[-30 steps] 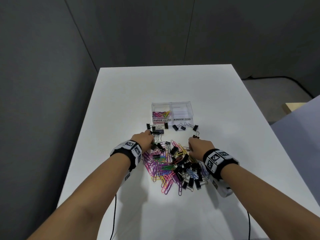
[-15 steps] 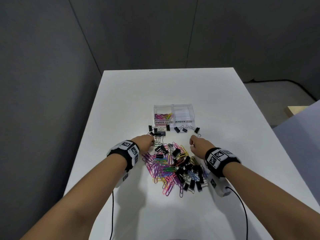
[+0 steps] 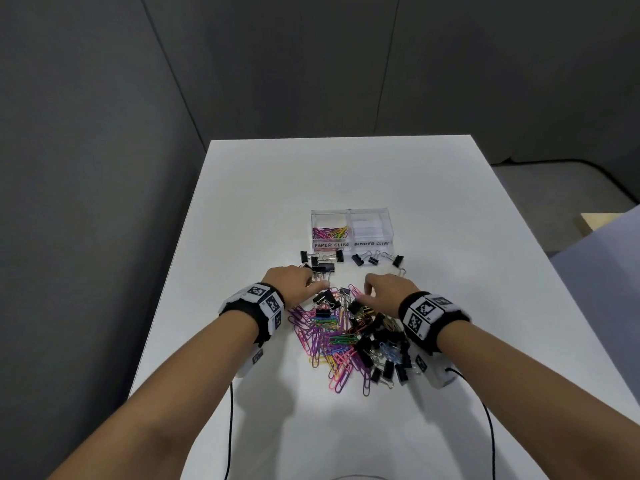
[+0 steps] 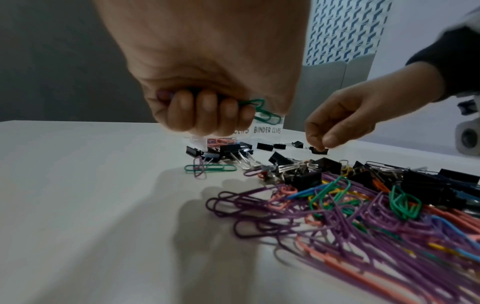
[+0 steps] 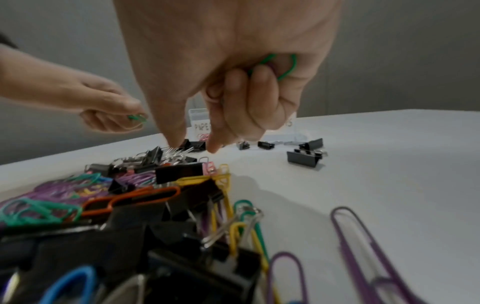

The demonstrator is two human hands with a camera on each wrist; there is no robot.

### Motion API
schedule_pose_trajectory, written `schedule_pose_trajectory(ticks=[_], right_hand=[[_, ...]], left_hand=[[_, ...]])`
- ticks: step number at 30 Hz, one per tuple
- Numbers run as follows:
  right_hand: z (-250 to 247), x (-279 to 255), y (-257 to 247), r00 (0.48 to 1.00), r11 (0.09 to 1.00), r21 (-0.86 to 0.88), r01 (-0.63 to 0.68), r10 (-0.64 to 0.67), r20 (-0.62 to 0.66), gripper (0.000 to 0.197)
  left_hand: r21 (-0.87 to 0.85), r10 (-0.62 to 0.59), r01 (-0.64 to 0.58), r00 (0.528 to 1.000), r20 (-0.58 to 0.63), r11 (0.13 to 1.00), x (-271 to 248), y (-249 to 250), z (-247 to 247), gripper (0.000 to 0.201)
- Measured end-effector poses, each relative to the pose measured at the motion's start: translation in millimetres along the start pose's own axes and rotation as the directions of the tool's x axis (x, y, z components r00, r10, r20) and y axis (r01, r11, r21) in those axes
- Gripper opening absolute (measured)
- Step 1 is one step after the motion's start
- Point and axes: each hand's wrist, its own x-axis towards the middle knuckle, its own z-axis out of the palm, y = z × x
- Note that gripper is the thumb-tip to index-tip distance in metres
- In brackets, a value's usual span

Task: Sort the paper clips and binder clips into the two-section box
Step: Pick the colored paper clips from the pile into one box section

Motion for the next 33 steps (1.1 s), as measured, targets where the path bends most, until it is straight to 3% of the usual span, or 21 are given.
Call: schedule_pose_trajectory(ticks=[3,7,13,18,23,26,29,33], right_hand=[[1.3,-0.5,-6.5,0.997,0.991,-0.120,0.051,-0.044,0.057,0.049],[3.9,3.7,-8.8,0.996,0.991,-0.125,0.058,-0.048,0.079,0.051],[-0.7,8.7,-7.0,0.995,0.996,0.079,0.032,-0.039,0.092,0.040],[-20.5,15.6,11.7,0.998,0.979,0.199,-0.052,0.056,-0.016,0.031],[-23.5,15.3,24.0,0.982,0.979,0.112,-0.169,0.177,-0.065,0.036],[-17.6,10.5,19.2,0.981,0.992,0.033,-0.118,0.122,-0.152,0.033],[-12.2,11.1,8.4,0.995,0.995,-0.062,-0.081,0.077,-0.065,0.035],[-4.4,12.7,-6.3,0.991,0.985,-0.118,-0.127,0.132,0.033,0.038]], left_hand=[[-0.027,0.018,-0.018,1.000,0.024,0.999,1.2,3.2,-0.2,0.045],[-0.136,0.073,-0.063,0.995,0.064,0.989,3.2,1.9,0.2,0.038],[-0.265,0.076,-0.050,0.993,0.087,0.963,11.4,-1.5,-0.3,0.044],[-0.233,0.063,-0.052,0.997,0.041,0.971,16.9,-4.2,2.6,0.025],[-0.133,0.137,-0.115,0.976,0.170,0.985,12.9,1.8,-1.1,0.034],[-0.072,0.182,-0.170,0.958,0.223,0.983,9.2,4.1,-1.1,0.047],[-0.042,0.186,-0.181,0.953,0.239,0.983,9.4,4.8,1.4,0.051],[-0.048,0.163,-0.157,0.960,0.225,0.987,11.7,4.3,5.8,0.049]])
